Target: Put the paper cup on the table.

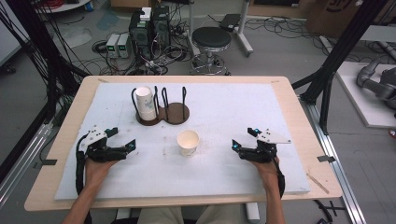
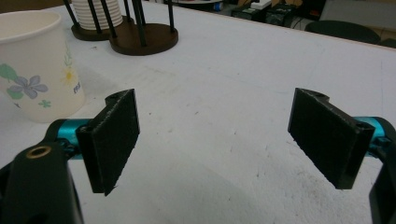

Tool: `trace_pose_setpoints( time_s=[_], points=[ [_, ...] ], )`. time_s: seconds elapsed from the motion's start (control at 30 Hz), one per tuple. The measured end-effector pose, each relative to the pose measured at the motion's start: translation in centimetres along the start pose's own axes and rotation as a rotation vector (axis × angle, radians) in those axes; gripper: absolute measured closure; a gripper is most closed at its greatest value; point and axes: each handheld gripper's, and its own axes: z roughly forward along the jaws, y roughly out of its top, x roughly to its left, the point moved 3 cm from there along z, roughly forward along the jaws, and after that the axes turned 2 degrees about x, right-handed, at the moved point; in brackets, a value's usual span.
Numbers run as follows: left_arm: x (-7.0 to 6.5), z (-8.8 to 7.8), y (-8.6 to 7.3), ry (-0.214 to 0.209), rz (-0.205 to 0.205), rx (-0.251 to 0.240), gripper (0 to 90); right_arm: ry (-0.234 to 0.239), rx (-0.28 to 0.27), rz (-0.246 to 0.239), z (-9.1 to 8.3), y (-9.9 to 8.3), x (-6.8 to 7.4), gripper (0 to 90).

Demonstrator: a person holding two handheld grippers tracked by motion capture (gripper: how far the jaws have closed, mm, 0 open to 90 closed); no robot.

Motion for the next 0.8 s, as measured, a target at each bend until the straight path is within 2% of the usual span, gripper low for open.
trace_pose_setpoints(
  time_s=[0.8],
  points=[
    [-0.01,0.0,0.0,0.002,0.002,0.002,3.8,0.014,-0.005,0.006,0.0,-0.1,0.12,16.9]
  ],
)
